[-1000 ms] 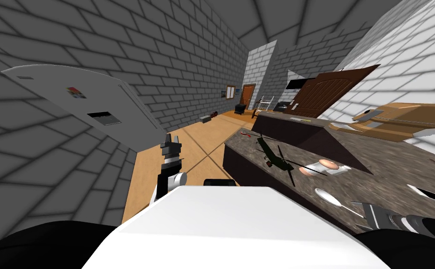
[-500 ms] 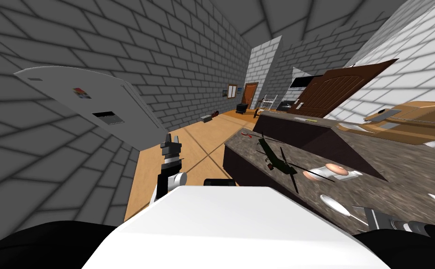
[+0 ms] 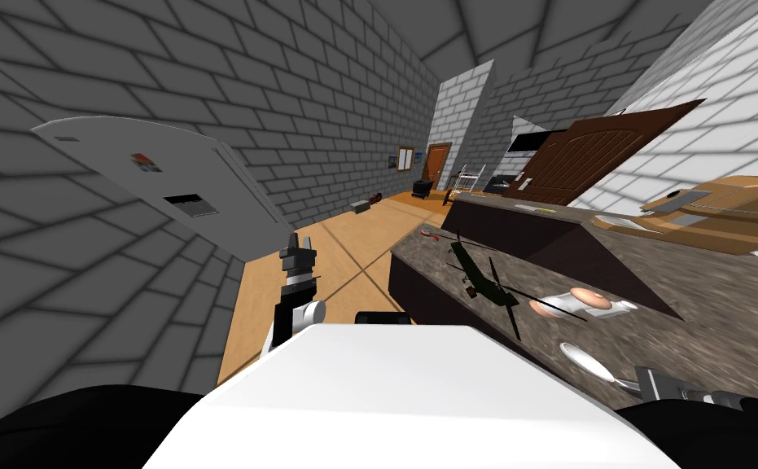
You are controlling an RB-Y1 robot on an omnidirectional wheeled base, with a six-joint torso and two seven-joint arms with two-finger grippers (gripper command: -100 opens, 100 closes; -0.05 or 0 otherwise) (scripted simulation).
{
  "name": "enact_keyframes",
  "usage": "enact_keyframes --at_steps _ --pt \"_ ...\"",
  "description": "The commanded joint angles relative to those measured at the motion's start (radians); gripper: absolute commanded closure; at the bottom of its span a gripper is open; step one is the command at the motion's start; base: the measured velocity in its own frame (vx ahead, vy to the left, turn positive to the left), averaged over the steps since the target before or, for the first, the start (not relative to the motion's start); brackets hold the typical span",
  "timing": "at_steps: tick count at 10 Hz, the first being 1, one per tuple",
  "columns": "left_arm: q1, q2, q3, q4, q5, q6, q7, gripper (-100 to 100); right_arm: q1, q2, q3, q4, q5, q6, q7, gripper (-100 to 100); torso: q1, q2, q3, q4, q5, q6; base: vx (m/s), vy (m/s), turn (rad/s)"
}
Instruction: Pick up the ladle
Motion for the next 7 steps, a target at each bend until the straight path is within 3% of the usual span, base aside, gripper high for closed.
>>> enact_keyframes --at_steps 1,2,3,4,5,6,7 --pt "0.0 0.0 0.0 0.0 0.0 0.0 0.0 0 0.0 0.0 0.0 0.0 0.0 0.0 0.0 100 0.0 0.0 0.0 0.0 0.0 0.0 0.0 0.0 0.0" --pt "0.0 0.0 0.0 0.0 0.0 0.0 0.0 0 0.0 0.0 0.0 0.0 0.0 0.0 0.0 100 0.0 0.0 0.0 0.0 0.0 0.0 0.0 0.0 0.0" --pt "0.0 0.0 0.0 0.0 0.0 0.0 0.0 0 0.0 0.0 0.0 0.0 0.0 0.0 0.0 0 0.0 0.0 0.0 0.0 0.0 0.0 0.0 0.0 0.0" --pt "0.0 0.0 0.0 0.0 0.0 0.0 0.0 0 0.008 -0.032 -0.016 -0.003 -0.008 -0.02 -0.008 100 0.0 0.0 0.0 0.0 0.0 0.0 -0.015 0.029 -0.112" --pt "0.0 0.0 0.0 0.0 0.0 0.0 0.0 0 0.013 -0.052 -0.026 -0.006 -0.013 -0.033 -0.013 100 0.002 0.001 0.0 0.0 0.001 0.001 -0.028 0.053 -0.133" --pt "0.0 0.0 0.0 0.0 0.0 0.0 0.0 0 0.028 -0.044 -0.028 -0.02 -0.015 -0.013 -0.011 100 0.004 0.002 0.001 0.0 0.002 0.001 -0.013 0.025 -0.026" --pt "0.0 0.0 0.0 0.0 0.0 0.0 0.0 0 0.03 -0.046 -0.03 -0.021 -0.016 -0.015 -0.012 0 0.003 0.001 0.001 0.0 0.001 0.0 -0.003 0.005 0.001"
